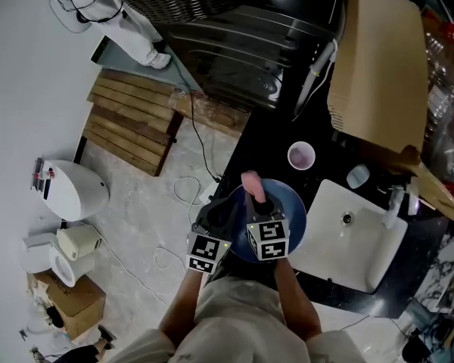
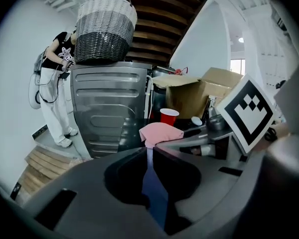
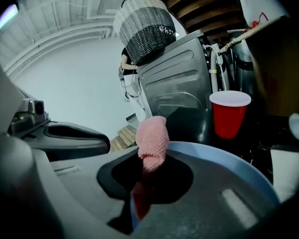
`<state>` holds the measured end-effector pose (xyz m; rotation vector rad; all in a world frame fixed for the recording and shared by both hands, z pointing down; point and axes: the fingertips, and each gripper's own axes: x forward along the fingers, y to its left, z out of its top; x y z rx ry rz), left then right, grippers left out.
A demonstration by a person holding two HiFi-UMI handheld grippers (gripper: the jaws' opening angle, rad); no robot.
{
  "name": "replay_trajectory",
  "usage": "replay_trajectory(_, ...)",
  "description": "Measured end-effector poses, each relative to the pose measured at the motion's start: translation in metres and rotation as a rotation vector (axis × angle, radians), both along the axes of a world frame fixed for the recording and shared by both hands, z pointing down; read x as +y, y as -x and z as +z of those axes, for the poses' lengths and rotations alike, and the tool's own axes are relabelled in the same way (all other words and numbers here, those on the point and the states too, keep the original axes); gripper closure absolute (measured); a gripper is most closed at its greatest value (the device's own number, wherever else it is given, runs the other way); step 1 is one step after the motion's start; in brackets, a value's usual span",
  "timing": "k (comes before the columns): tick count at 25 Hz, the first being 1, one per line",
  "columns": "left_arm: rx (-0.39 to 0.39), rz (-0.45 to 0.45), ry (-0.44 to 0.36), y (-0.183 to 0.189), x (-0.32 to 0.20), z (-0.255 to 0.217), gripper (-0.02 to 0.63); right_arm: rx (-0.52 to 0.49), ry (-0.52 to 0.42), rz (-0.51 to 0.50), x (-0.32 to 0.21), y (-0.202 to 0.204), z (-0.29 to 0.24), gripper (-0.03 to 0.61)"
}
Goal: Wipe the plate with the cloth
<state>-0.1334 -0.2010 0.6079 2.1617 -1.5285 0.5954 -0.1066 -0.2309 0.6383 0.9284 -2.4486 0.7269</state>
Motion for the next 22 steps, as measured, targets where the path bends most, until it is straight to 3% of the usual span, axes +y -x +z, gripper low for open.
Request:
replay_trajectory(3,-0.046,0.000,0.034,0.004,0.004,0.007,0.525,0.005,0.005,-0.001,-0.001,0.002,0.000,0.546)
replay_trajectory(8,-0.096,0.012,0.099,0.017,0.005,0.021,0.525,0.005,0.027,0.019,-0.001,0.003,0.000,0.546)
replay_trajectory(12,-0.122,0.064,0.168,0.021,0.008,0.036,0.525,0.096,0.047,0.042,-0.002,0.003,0.009,0.546)
replay_trajectory(18,-0.095,0.113,0.180,0.020,0.005,0.044,0.577,0.177,0.045,0.103,-0.007,-0.001,0.012,0.546)
replay_trajectory(22,-0.059,0.134,0.182,0.020,0.007,0.044,0.578,0.224,0.038,0.108,-0.005,-0.002,0.017,0.546)
